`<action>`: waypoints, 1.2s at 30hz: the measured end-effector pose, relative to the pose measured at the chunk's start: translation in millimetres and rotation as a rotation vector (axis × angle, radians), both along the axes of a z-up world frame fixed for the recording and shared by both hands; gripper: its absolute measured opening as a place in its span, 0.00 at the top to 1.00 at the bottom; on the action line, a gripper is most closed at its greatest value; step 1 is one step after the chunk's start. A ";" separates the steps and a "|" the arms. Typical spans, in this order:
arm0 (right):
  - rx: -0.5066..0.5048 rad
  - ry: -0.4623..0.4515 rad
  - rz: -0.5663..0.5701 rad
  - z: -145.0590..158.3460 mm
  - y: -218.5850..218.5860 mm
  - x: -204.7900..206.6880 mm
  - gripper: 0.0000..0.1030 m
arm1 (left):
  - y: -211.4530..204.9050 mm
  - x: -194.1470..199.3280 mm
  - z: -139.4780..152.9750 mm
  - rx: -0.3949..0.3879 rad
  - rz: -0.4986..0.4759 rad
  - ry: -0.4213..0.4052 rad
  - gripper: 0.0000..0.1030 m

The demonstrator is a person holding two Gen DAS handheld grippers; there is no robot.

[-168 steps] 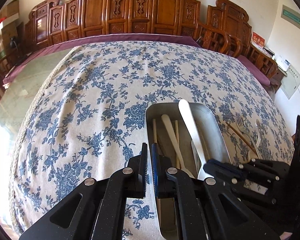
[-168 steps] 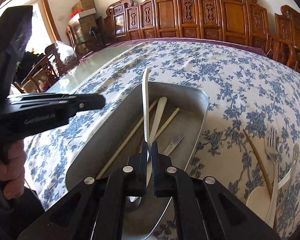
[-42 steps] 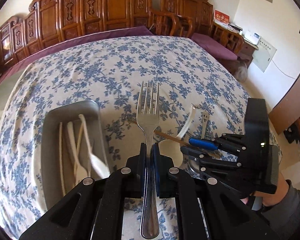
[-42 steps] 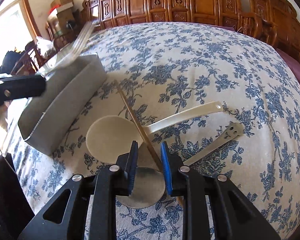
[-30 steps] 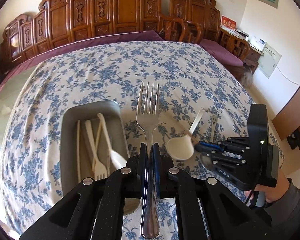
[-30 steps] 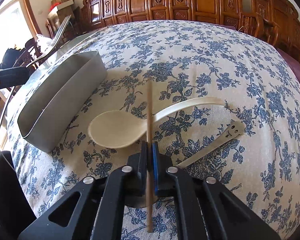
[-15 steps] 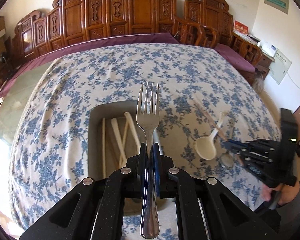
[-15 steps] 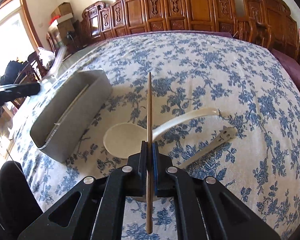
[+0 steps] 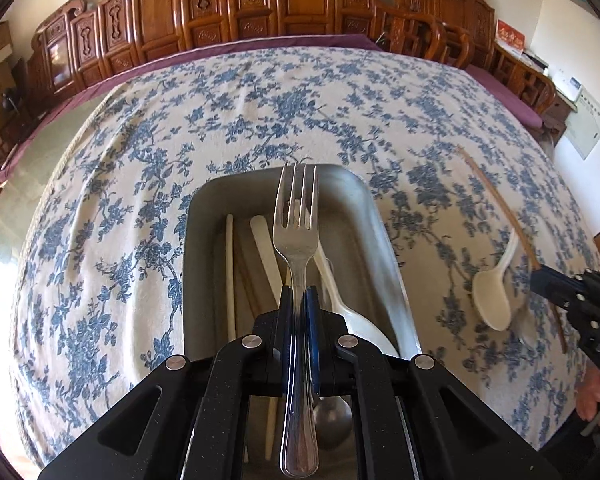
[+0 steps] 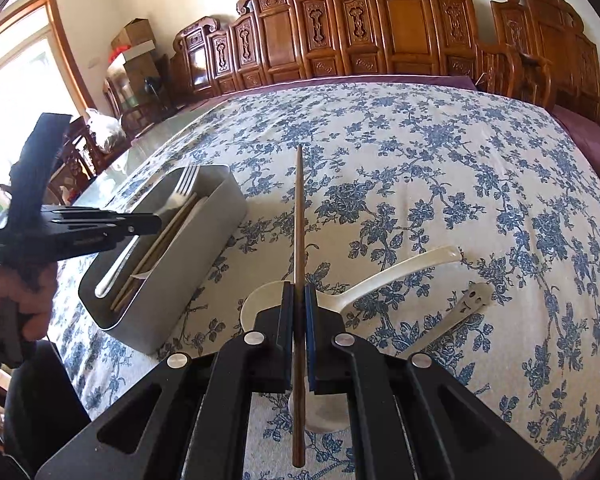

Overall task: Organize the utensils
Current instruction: 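Carry the metal fork into the tray and release with the left gripper while the right holds the chopstick, then carry the wooden chopstick over the tray and release it with the right gripper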

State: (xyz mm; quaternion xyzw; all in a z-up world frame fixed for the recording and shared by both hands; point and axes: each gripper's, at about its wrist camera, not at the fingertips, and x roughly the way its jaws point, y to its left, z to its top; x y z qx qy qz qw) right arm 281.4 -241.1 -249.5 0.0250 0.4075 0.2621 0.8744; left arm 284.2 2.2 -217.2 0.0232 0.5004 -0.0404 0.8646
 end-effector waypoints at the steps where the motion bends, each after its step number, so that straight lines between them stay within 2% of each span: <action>1: 0.004 0.001 0.001 0.0 0.4 0.2 0.94 | -0.1 2.3 -3.3 0.004 -0.001 0.006 0.94; 10: 0.015 0.005 -0.001 -0.4 2.4 0.2 0.94 | -2.1 6.5 -22.0 0.020 -0.009 0.043 0.94; 17: 0.014 0.004 -0.014 0.1 0.8 -2.1 0.94 | -0.6 8.5 -23.7 0.020 -0.011 0.069 0.94; 24: 0.003 -0.008 -0.005 -0.1 4.9 -6.4 0.94 | 6.8 -5.3 -7.4 0.015 -0.006 0.042 0.94; 36: -0.059 -0.023 -0.019 9.9 19.4 -25.1 0.94 | 24.6 -50.4 45.2 0.009 -0.034 -0.050 0.94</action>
